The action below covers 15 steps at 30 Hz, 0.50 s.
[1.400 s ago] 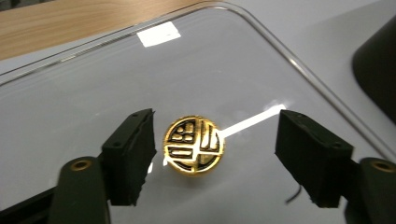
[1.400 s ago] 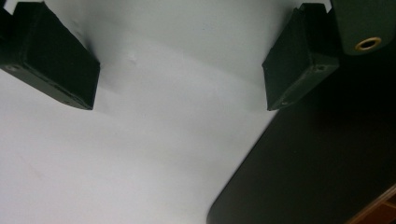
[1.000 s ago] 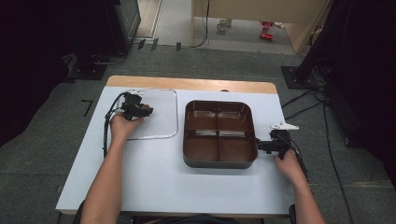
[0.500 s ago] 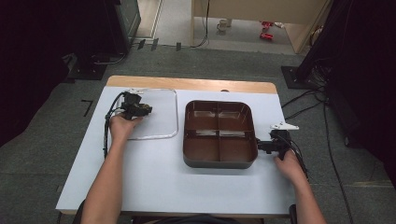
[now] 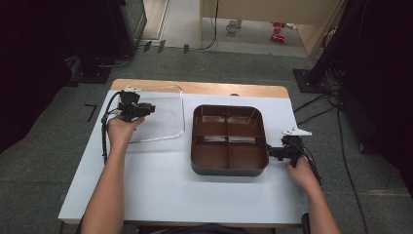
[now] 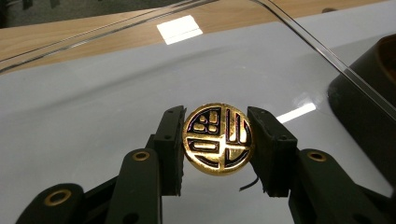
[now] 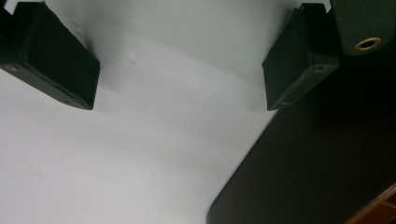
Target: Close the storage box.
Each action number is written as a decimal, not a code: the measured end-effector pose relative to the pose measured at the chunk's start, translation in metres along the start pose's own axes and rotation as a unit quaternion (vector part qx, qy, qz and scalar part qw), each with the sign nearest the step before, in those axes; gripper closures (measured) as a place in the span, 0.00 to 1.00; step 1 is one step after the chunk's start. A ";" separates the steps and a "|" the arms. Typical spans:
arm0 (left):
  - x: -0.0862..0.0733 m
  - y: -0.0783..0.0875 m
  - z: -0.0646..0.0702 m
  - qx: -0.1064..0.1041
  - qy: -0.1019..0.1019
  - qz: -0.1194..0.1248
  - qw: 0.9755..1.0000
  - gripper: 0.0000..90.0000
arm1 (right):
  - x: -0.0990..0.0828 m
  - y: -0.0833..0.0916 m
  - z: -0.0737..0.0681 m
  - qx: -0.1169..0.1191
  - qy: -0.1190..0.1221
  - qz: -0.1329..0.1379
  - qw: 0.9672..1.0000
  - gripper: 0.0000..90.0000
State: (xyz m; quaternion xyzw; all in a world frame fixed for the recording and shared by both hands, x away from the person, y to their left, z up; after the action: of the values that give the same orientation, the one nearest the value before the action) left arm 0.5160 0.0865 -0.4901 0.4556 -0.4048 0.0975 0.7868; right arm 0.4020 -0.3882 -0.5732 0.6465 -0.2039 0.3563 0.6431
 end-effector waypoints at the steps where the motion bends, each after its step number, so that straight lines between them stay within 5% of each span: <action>1: 0.002 0.005 0.003 -0.003 0.004 0.002 1.000 0.66 | 0.000 0.000 0.000 0.000 -0.001 0.000 1.000 0.12; 10: 0.010 0.019 0.028 -0.014 0.013 0.003 1.000 0.66 | 0.000 0.000 0.000 0.001 -0.001 -0.001 1.000 0.12; 15: 0.009 0.020 0.046 -0.012 -0.003 -0.004 1.000 0.66 | 0.000 0.000 0.000 0.001 -0.001 0.000 1.000 0.12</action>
State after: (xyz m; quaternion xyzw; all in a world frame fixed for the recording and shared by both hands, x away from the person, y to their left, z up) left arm 0.4863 0.0592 -0.4587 0.4479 -0.4066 0.0877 0.7914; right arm 0.4021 -0.3884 -0.5732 0.6479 -0.2040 0.3555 0.6420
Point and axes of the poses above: each handheld gripper's, and its own axes: y roughly backward along the jaws, x roughly out of its top, z roughly to its right, the point moved 10 cm from there along -y, roughly forward along the jaws, and after that the axes turned 9 degrees about -x, right-handed, at the moved point
